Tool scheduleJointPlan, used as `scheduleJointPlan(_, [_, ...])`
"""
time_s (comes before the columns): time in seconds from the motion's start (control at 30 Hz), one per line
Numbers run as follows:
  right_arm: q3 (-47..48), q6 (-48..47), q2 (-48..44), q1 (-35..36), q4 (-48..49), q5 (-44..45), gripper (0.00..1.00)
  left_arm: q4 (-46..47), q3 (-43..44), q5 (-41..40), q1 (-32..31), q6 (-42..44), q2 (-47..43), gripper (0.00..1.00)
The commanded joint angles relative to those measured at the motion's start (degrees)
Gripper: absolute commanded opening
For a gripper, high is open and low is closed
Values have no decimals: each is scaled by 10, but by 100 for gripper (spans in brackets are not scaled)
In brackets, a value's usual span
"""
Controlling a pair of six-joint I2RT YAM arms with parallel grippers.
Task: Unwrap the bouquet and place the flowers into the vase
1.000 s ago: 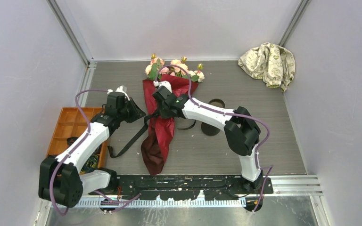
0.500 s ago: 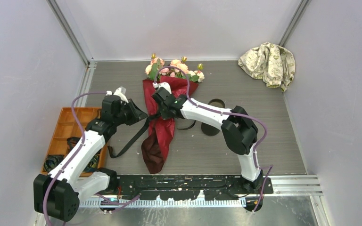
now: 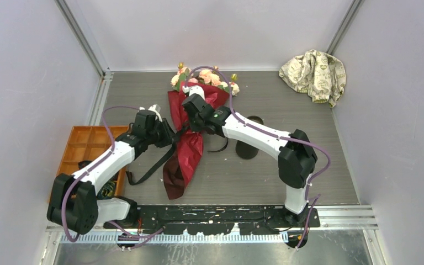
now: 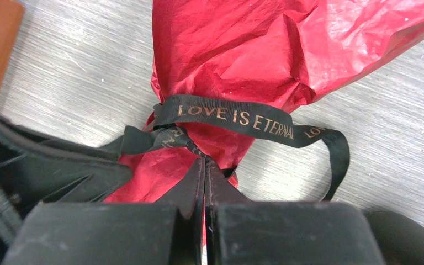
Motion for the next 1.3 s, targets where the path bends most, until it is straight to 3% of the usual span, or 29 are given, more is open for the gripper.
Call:
scheduleJointPlan(0.0, [4, 4, -42, 3, 13, 1, 1, 49, 49, -2, 0, 7, 33, 26])
scheduleJointPlan(0.17, [-4, 3, -47, 3, 20, -8, 1, 85, 60, 29, -1, -13, 78, 28])
scheduleJointPlan(0.5, [-21, 2, -54, 3, 32, -28, 1, 114, 106, 10, -1, -14, 154, 30])
scheduleJointPlan(0.77, [-46, -7, -68, 2, 31, -3, 1, 37, 114, -35, 0, 35, 48, 29])
scheduleJointPlan(0.9, [-54, -7, -68, 0, 34, -6, 1, 34, 93, -71, 1, 55, 13, 41])
scheduleJointPlan(1.1, [-60, -7, -70, 0, 34, -4, 1, 56, 100, -12, 14, 39, 101, 41])
scheduleJointPlan(1.27, [-65, -8, -77, 0, 35, -2, 1, 120, 95, 35, 17, 29, 167, 33])
